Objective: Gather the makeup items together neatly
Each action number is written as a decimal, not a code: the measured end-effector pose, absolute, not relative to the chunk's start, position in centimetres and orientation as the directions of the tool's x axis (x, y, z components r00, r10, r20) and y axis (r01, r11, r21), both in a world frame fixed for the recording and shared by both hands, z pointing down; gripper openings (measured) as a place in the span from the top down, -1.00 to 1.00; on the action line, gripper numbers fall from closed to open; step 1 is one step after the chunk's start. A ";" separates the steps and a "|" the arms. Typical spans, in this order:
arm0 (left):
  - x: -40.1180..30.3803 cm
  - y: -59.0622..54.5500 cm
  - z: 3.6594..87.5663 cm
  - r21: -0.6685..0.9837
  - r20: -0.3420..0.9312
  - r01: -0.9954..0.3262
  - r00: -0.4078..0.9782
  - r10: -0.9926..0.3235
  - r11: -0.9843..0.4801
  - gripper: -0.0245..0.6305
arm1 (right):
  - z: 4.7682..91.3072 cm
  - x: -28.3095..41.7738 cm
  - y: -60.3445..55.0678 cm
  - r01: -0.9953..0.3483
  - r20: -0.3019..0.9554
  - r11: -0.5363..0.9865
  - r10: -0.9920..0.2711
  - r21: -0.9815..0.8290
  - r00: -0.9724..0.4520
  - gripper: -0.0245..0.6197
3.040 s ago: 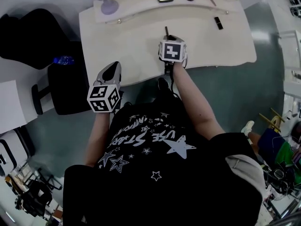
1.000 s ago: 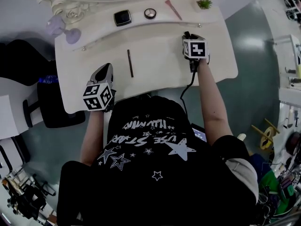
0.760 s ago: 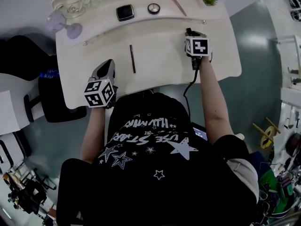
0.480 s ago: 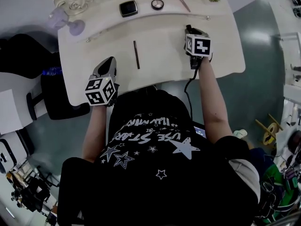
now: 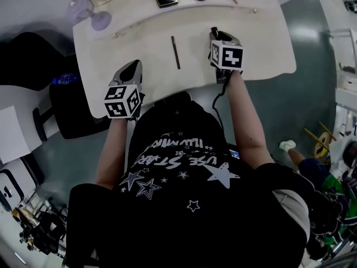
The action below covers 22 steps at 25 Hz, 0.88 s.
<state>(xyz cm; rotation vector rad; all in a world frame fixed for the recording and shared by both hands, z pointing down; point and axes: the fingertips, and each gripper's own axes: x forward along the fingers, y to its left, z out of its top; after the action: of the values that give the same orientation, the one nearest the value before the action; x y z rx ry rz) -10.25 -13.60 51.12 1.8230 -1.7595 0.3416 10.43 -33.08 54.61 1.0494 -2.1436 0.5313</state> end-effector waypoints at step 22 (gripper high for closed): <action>-13.8 -9.9 51.9 0.277 0.516 -0.959 0.200 -0.833 -0.059 0.92 | 57.8 3.8 -25.2 -0.810 0.767 0.586 -0.517 -0.008 -0.381 0.51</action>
<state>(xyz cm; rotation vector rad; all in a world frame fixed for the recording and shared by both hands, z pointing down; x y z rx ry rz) -13.82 -9.92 51.93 1.9211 -1.6631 0.2935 3.83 -25.18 57.84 1.0512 -2.0670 0.5011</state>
